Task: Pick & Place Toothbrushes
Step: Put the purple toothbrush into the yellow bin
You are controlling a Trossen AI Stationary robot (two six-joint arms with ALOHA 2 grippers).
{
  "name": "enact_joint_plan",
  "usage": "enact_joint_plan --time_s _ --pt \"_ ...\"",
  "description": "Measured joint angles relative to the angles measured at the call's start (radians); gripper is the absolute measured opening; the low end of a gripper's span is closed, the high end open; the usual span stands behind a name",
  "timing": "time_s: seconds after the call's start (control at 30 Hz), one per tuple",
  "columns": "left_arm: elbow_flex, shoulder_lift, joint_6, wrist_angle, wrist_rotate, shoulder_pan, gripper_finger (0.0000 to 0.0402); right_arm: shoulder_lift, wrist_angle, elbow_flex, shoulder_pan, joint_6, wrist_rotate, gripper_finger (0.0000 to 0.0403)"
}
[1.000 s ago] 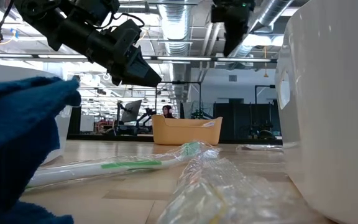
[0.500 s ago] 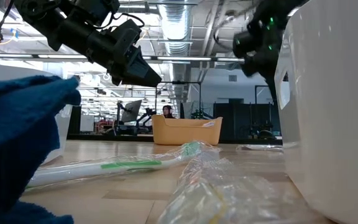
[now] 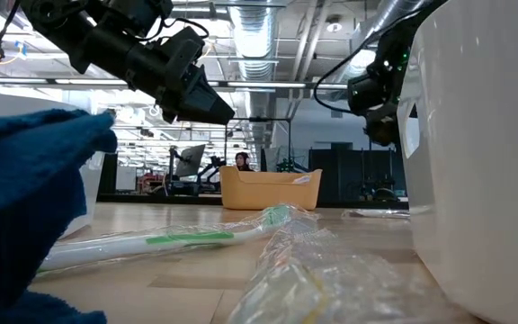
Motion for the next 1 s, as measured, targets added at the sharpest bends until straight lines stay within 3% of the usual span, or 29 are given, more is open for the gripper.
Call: enact_joint_plan --time_s 0.37,1.0 --pt "0.0 0.0 0.005 0.004 0.0 0.0 0.0149 0.006 0.125 -0.089 0.054 0.089 -0.074 0.0125" --pt "0.0 0.0 0.006 0.006 0.0 0.0 0.0149 0.268 0.192 -0.082 0.093 0.034 -0.145 0.0125"
